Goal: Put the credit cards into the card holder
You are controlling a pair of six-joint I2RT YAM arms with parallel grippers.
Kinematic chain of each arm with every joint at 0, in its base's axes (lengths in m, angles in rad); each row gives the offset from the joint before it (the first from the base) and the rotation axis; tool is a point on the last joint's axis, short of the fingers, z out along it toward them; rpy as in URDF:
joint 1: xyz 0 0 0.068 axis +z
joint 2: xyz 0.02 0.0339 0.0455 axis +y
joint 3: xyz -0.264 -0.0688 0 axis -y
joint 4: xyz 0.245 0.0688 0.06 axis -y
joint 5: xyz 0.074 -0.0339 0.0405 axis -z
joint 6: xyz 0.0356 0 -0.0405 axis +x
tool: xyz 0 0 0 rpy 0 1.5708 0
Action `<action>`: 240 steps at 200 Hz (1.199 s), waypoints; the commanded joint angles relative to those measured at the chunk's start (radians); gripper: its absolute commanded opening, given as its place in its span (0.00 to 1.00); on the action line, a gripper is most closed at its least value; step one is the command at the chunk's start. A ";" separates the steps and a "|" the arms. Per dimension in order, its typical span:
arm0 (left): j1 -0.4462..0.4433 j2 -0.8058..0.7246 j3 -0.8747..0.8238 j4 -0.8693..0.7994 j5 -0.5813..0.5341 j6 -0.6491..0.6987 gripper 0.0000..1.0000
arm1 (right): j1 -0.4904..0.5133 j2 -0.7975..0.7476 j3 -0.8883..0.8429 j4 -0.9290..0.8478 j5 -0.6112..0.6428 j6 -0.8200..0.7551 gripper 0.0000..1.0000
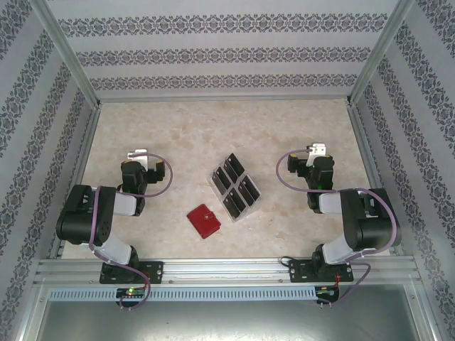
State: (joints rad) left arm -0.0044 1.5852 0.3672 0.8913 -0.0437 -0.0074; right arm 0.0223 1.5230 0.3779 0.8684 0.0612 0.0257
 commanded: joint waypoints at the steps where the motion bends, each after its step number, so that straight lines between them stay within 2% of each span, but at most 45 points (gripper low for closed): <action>1: 0.011 0.001 0.019 0.045 0.016 -0.009 1.00 | 0.002 -0.012 0.010 0.021 -0.022 -0.007 0.98; 211: 0.012 -0.010 0.003 0.070 0.030 -0.006 1.00 | -0.022 -0.027 0.000 0.042 -0.051 0.020 0.98; 224: 0.008 -0.061 0.003 0.034 0.010 -0.009 1.00 | -0.022 -0.105 0.020 -0.080 0.008 0.033 0.98; 240: 0.006 -0.137 0.034 -0.090 -0.026 -0.017 1.00 | -0.022 -0.188 0.073 -0.256 0.055 0.059 0.98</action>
State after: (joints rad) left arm -0.0044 1.5520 0.3672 0.8787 -0.0341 -0.0074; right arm 0.0063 1.4521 0.3798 0.7918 0.0475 0.0395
